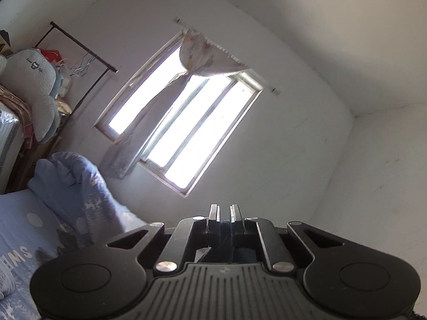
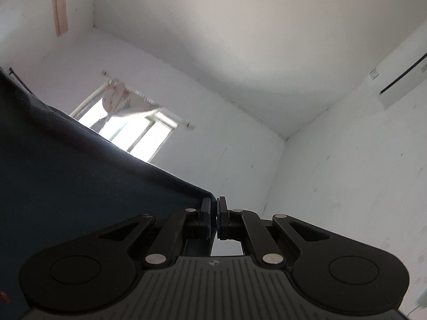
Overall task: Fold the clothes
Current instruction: 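Raise the held shirt high with both grippers and swing it out, then lower the held shirt onto the bed with both grippers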
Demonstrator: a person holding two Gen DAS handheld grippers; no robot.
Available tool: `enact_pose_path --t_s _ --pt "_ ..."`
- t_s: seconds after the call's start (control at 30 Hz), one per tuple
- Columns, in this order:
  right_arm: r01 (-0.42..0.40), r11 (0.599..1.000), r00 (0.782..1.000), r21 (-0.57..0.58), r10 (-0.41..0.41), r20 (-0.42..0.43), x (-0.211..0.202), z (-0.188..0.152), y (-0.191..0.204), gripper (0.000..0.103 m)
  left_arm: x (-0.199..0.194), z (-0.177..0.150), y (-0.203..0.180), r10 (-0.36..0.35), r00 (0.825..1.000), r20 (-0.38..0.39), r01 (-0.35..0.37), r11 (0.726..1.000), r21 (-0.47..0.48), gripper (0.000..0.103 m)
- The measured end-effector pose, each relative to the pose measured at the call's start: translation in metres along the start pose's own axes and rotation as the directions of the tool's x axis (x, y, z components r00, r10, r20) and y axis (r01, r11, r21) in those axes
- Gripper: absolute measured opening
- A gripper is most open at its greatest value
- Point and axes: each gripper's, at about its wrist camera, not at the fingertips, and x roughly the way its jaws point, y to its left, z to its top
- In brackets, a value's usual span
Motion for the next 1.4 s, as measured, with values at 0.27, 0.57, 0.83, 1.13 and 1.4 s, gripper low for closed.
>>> enact_pose_path --t_s 0.27,0.57,0.83,1.13,1.4 --pt "-0.070 0.996 0.984 0.051 0.077 -0.160 0.090 -0.094 0.064 0.000 0.150 -0.056 0.049 0.125 0.986 -0.109 -0.121 0.992 0.039 0.005" --pt "-0.157 0.981 0.911 0.112 0.187 -0.367 0.247 -0.205 0.108 0.000 0.324 -0.163 0.110 0.293 0.920 -0.259 -0.249 0.950 0.189 0.005" --pt "-0.272 0.955 0.770 0.117 0.288 -0.569 0.340 -0.343 0.195 0.000 0.416 -0.269 0.177 0.421 0.832 -0.361 -0.343 0.902 0.261 0.004" --pt "-0.332 0.939 0.658 0.087 0.297 -0.692 0.380 -0.473 0.268 0.000 0.489 -0.335 0.219 0.505 0.781 -0.367 -0.368 0.847 0.383 0.004" --pt "-0.387 0.911 0.502 0.145 0.339 -0.796 0.393 -0.559 0.340 0.000 0.518 -0.428 0.257 0.606 0.665 -0.437 -0.331 0.763 0.555 0.006"
